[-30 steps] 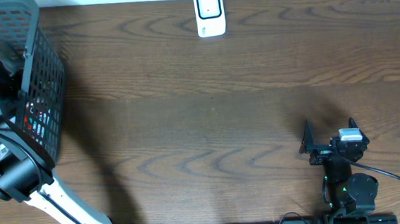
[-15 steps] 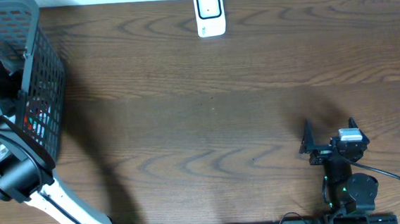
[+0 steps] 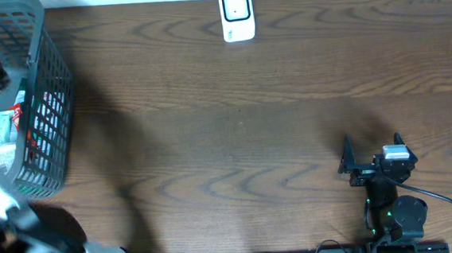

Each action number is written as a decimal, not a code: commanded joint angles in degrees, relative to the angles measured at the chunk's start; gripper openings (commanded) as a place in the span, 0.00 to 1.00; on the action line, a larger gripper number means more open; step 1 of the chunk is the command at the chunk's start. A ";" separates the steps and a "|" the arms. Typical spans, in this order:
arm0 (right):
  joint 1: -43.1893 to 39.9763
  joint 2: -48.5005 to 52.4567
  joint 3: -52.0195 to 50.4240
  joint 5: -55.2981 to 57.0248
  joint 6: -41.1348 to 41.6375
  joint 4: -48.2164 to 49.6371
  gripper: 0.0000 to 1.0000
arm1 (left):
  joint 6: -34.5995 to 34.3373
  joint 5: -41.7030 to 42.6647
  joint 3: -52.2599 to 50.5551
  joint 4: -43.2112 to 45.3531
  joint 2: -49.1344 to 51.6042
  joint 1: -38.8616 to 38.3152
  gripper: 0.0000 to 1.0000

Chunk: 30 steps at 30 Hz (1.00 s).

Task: Scan the item barcode
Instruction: 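Lift the green-lidded jar out and carry it toward table center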

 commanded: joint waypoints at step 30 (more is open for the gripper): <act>-0.39 0.04 -0.09 0.13 -0.24 -0.22 0.99 | -8.59 0.68 -8.83 -18.21 -16.41 -48.17 0.59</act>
